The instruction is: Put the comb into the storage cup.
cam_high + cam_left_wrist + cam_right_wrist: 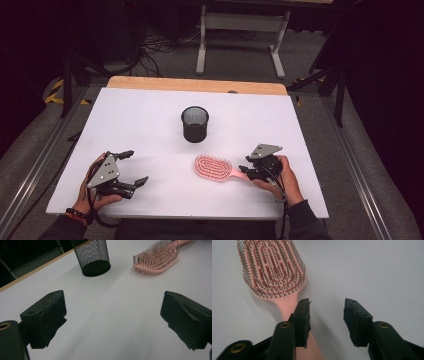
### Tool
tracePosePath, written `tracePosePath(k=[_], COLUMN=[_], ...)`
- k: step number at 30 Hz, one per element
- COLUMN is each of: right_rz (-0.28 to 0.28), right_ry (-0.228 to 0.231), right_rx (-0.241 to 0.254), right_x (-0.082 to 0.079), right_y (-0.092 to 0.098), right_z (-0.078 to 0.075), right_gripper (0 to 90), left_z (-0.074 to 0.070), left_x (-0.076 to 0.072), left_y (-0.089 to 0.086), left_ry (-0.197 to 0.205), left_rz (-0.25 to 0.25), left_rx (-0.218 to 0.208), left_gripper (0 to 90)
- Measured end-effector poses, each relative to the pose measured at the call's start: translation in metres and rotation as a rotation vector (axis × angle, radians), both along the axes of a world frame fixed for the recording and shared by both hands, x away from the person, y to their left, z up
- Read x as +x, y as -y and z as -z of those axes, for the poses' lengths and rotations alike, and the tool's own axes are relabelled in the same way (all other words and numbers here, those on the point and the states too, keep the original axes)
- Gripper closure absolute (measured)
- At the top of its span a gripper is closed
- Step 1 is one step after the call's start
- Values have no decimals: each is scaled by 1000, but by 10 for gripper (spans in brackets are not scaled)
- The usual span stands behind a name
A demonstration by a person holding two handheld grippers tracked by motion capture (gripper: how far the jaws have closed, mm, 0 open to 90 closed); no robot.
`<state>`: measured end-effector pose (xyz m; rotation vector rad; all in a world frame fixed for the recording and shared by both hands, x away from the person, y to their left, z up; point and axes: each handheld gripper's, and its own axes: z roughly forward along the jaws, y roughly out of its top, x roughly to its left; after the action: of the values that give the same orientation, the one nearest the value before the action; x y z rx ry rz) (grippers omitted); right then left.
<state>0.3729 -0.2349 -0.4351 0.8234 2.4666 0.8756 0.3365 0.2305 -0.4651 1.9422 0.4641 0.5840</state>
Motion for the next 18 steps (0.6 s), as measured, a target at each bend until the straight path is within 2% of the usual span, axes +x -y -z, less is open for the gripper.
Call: tracePosePath(k=[1,4,5,6,8,10,14,16,17,18], right_rz=[0,-24,-30,-40,-60,-86,-91,-101,-114,-123], right_ry=[0,-5,-7,-32,-43,-80,-110,-129,-166,-178], right_rx=[0,5,3,-19,-52,-70,-82,-106,-116,-127], right_x=[0,0,-1,0,0,2,5,8,11,13], right_y=[0,-2,-3,-6,-10,-13,-18,-22,-24,-25], right_z=[0,-3,-4,-5,-4,-3,-3,-3,-3,-2], right_gripper=[515,400,338,231,224,208,211,231,238,246], left_z=[0,0,1,1,1,1,1,1,1,1], left_x=[0,0,1,1,1,1,1,2,2,2], left_y=[0,0,0,0,0,0,-1,-2,-2,-2], left_ry=[0,-4,-2,-3,-5,-5,-6,-13,-12,-12], left_rz=[0,2,3,3,4,4,-4,-10,-10,-10], left_rx=[2,-1,-4,-5,-7,-7,-7,-11,-11,-11], left_gripper=[74,74,74,74,73,73,72,72,71,71])
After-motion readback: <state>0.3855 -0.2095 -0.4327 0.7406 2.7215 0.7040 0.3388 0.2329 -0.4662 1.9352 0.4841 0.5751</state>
